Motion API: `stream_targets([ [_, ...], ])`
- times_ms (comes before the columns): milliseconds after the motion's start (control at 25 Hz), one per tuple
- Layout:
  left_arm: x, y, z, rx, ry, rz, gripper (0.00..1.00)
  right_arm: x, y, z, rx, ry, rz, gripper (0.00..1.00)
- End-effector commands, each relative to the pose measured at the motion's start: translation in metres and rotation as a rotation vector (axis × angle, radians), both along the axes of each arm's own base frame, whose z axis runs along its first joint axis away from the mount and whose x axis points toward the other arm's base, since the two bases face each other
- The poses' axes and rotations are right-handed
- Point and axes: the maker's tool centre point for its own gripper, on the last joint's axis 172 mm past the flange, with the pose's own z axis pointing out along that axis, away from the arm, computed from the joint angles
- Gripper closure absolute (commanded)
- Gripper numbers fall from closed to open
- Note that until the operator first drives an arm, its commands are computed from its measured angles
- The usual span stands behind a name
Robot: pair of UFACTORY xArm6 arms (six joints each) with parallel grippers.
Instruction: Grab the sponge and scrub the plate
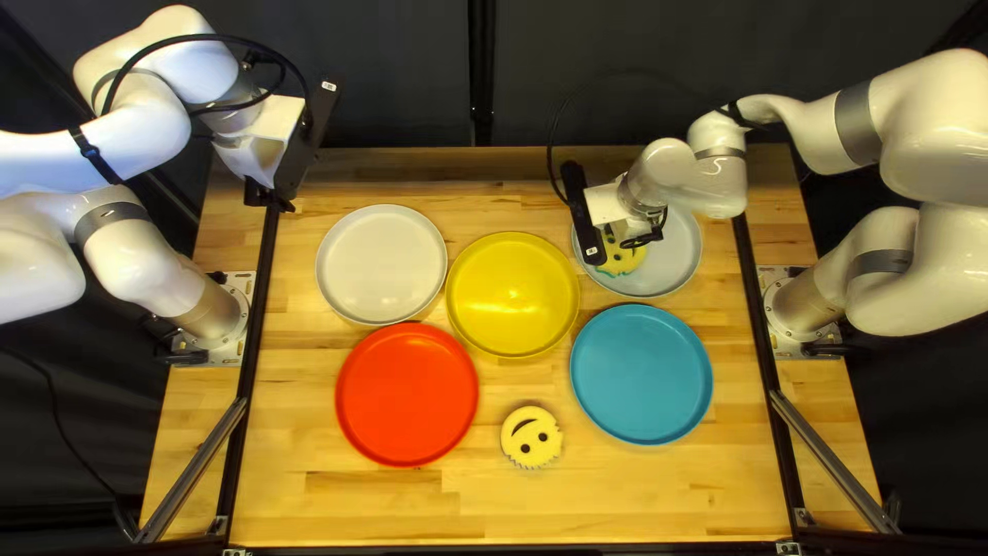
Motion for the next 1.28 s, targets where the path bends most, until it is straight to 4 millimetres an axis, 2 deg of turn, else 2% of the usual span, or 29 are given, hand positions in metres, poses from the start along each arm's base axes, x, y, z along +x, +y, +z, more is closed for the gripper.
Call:
stream_targets([
  [40,0.0,0.0,0.0,0.0,0.0,0.0,0.0,0.001,-0.022,-0.001,-0.005,0.023,-0.06,1.0],
  [160,0.0,0.0,0.0,0.0,0.0,0.0,0.0,-0.002,-0.036,0.002,-0.006,0.036,-0.104,1.0],
  [320,0.0,0.0,0.0,0.0,0.0,0.0,0.0,-0.007,-0.037,0.007,-0.01,0.046,-0.137,1.0],
  [520,0.0,0.0,0.0,0.0,0.0,0.0,0.0,-0.024,-0.05,0.007,-0.006,0.055,-0.171,1.0],
  [640,0.0,0.0,0.0,0.0,0.0,0.0,0.0,-0.026,-0.04,0.006,-0.001,0.05,-0.159,1.0],
  [960,0.0,0.0,0.0,0.0,0.0,0.0,0.0,-0.029,0.022,0.007,-0.013,0.023,-0.072,1.0],
  [1080,0.0,0.0,0.0,0.0,0.0,0.0,0.0,-0.028,0.034,0.007,-0.024,0.019,-0.045,1.0],
  [1160,0.0,0.0,0.0,0.0,0.0,0.0,0.0,-0.03,0.036,0.005,-0.028,0.018,-0.025,1.0],
  [1280,0.0,0.0,0.0,0.0,0.0,0.0,0.0,-0.036,0.024,0.003,-0.029,0.011,0.0,1.0],
])
